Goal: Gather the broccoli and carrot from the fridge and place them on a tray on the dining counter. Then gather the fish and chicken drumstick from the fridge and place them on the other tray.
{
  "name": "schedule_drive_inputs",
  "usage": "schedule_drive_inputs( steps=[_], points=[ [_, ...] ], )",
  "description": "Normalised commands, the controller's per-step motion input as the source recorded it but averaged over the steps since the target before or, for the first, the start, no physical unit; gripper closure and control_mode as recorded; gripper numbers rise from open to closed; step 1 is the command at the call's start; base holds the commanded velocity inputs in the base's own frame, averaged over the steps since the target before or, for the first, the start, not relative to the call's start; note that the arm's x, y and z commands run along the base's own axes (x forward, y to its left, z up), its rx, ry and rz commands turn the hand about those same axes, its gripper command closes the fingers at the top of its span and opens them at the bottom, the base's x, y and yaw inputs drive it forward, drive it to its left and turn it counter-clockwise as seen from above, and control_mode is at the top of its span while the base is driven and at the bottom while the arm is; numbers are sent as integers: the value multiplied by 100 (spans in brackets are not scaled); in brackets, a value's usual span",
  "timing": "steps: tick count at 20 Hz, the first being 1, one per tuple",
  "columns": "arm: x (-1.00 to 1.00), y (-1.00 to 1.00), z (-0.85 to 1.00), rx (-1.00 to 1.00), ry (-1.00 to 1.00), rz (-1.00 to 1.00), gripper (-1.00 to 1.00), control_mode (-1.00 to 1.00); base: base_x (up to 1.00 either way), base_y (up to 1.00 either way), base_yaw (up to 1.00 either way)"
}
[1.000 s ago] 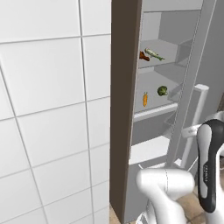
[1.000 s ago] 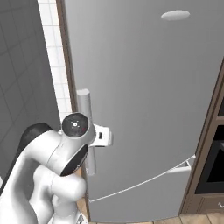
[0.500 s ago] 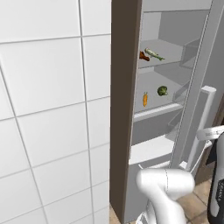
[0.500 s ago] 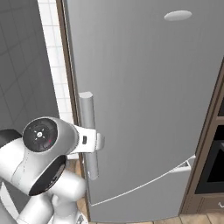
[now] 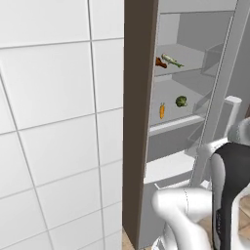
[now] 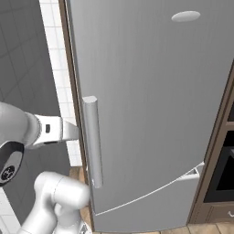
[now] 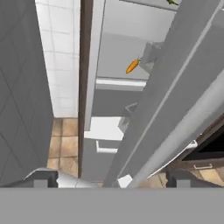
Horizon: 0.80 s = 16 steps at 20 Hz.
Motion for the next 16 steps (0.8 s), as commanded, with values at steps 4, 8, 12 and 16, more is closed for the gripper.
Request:
schedule_drive_inputs(
  steps=[4, 8, 12, 16],
  points=[
    [30, 75, -3, -18, 11, 1, -100, -100, 0, 0, 0],
    [55, 60, -27, -13, 9, 3, -100, -100, 0, 0, 0],
    [55, 7, -30, -4, 8, 5, -100, -100, 0, 0, 0],
    [54, 0, -36, -2, 3, 2, -100, -100, 0, 0, 0]
  ],
)
